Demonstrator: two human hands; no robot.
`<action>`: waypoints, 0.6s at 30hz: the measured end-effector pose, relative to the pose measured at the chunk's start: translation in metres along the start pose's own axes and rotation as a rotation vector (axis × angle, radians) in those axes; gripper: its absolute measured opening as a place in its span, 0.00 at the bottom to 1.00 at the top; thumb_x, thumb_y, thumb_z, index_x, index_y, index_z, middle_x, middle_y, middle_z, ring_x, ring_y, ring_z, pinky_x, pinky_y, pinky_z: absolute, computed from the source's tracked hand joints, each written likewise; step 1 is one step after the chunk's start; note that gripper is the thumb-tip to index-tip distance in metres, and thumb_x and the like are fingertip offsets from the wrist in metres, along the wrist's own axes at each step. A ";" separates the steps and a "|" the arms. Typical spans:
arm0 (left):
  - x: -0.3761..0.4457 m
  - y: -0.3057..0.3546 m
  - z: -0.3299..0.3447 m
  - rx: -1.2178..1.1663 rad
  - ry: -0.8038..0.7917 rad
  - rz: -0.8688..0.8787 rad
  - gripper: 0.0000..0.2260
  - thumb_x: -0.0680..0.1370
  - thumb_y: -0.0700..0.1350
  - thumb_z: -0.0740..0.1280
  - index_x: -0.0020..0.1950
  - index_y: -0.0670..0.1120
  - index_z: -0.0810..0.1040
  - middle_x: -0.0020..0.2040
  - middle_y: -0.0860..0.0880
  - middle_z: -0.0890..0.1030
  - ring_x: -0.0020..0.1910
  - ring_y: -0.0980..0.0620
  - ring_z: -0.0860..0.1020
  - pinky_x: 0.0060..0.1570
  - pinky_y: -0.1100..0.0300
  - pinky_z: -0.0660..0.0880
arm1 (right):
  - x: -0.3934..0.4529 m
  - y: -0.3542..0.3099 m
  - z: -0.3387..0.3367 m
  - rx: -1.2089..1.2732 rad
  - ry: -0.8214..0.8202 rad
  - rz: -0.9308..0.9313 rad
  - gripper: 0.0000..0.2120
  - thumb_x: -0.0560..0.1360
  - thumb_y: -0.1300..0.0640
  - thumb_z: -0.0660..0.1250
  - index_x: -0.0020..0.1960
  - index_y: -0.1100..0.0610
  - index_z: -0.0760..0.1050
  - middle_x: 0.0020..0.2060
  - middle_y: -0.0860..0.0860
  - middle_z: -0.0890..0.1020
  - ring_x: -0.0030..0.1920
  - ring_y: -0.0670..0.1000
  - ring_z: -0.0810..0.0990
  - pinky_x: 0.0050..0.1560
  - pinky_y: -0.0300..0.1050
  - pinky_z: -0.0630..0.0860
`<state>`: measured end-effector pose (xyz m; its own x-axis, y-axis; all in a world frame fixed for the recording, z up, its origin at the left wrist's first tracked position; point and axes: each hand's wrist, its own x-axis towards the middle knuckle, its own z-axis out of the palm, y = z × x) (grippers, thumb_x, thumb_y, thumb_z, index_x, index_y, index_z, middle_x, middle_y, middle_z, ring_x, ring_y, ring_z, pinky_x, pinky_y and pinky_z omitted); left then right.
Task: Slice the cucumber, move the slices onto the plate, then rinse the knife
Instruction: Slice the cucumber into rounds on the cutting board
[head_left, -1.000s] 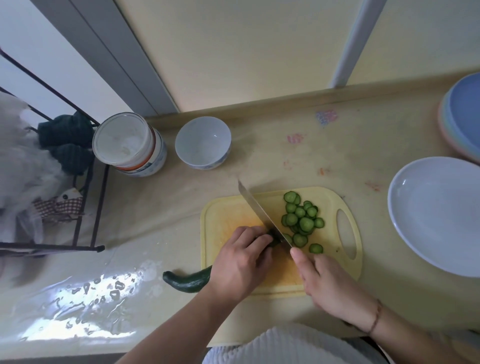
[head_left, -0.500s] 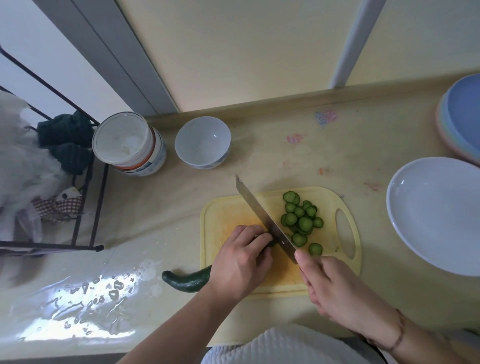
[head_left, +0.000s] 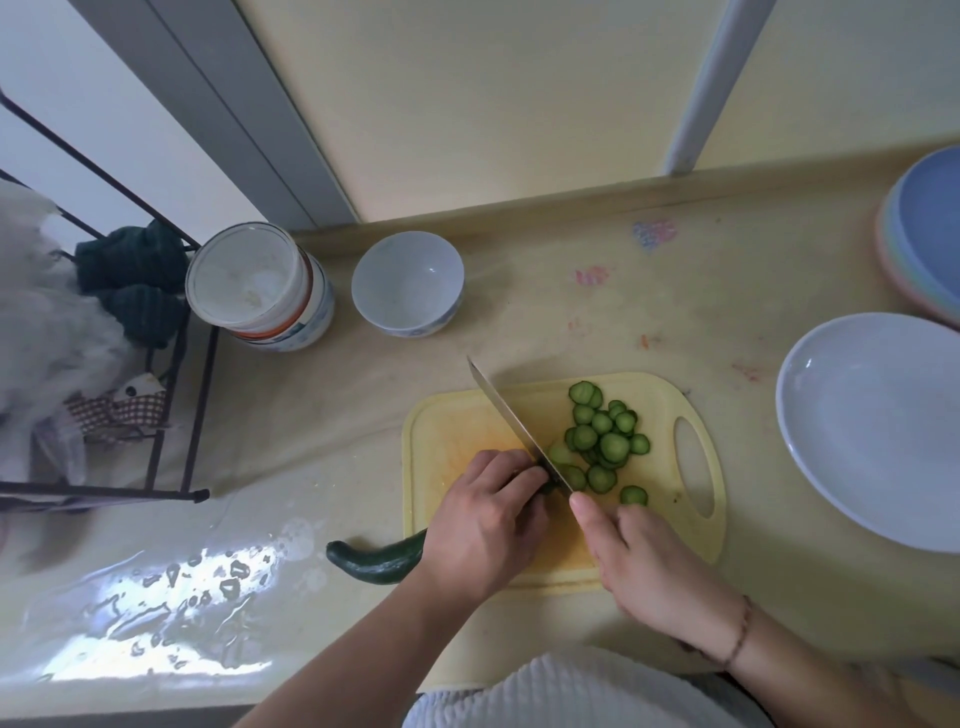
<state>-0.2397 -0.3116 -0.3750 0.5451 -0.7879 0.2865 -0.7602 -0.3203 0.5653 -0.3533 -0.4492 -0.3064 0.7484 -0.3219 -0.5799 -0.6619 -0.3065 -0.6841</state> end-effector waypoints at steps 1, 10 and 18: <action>0.000 0.001 0.000 -0.004 -0.005 0.000 0.08 0.76 0.37 0.71 0.54 0.43 0.84 0.53 0.49 0.82 0.48 0.47 0.79 0.51 0.59 0.77 | 0.002 0.001 0.002 -0.006 0.002 0.009 0.29 0.75 0.33 0.46 0.27 0.54 0.62 0.17 0.47 0.67 0.21 0.45 0.65 0.32 0.49 0.70; -0.001 0.001 -0.002 0.014 0.000 -0.006 0.08 0.74 0.37 0.75 0.52 0.42 0.84 0.52 0.48 0.82 0.49 0.48 0.78 0.52 0.60 0.77 | 0.008 0.014 -0.009 0.052 -0.025 0.034 0.29 0.73 0.31 0.46 0.33 0.56 0.64 0.20 0.47 0.63 0.19 0.43 0.60 0.25 0.41 0.59; -0.001 0.001 -0.001 0.005 0.024 -0.010 0.08 0.73 0.36 0.75 0.51 0.42 0.84 0.51 0.48 0.82 0.47 0.47 0.79 0.51 0.59 0.76 | -0.011 0.003 -0.011 0.097 -0.057 -0.006 0.28 0.76 0.35 0.48 0.32 0.57 0.63 0.18 0.48 0.63 0.18 0.44 0.61 0.23 0.35 0.59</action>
<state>-0.2411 -0.3105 -0.3740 0.5607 -0.7721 0.2991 -0.7565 -0.3309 0.5640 -0.3644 -0.4567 -0.2970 0.7553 -0.2681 -0.5980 -0.6523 -0.2191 -0.7256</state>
